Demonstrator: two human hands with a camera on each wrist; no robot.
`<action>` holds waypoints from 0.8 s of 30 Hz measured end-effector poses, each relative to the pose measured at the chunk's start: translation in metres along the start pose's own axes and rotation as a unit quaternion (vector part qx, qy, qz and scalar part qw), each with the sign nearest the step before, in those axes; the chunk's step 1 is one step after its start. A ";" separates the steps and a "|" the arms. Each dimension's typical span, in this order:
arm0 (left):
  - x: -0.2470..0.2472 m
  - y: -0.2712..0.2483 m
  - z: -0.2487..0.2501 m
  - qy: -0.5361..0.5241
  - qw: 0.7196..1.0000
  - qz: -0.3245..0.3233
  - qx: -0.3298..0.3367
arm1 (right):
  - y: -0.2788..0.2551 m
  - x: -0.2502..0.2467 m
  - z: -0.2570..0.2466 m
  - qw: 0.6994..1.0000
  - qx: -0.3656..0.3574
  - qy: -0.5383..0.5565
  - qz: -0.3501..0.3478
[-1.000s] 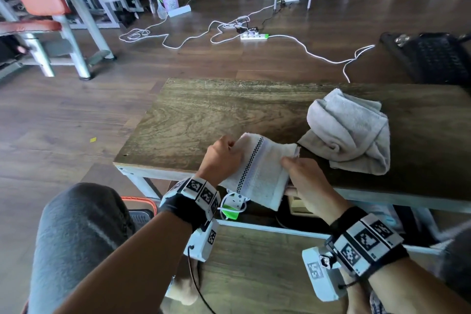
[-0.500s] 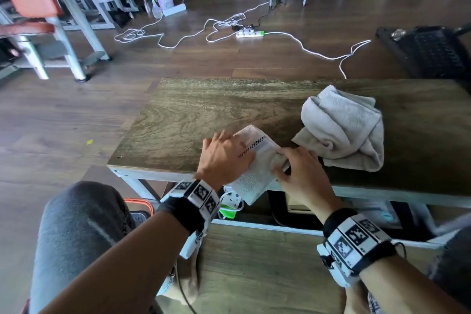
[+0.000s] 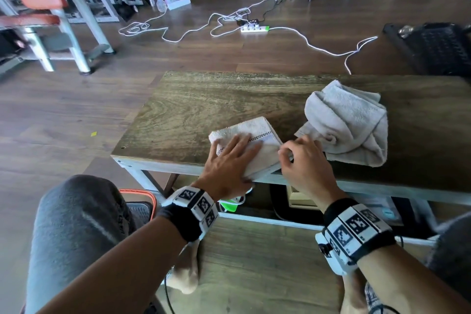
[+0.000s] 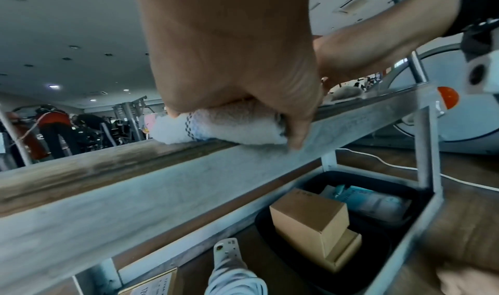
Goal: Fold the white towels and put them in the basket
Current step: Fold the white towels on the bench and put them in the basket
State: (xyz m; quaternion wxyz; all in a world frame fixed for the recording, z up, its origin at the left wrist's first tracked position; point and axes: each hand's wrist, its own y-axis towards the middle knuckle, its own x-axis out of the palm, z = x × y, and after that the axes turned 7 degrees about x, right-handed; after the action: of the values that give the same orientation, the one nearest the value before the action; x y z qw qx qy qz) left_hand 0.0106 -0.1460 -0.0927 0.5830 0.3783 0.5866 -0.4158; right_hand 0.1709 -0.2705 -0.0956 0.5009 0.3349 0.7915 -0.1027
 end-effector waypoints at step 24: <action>-0.019 0.028 -0.020 -0.172 0.975 0.138 -0.033 | -0.002 0.011 -0.034 0.990 -0.130 -0.057 -0.006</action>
State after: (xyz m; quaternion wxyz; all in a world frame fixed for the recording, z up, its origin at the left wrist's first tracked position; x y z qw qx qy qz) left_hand 0.0299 -0.1167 -0.0759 0.7389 0.3590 0.4334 -0.3707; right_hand 0.1422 -0.2501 -0.0897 0.5836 0.2559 0.7703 -0.0212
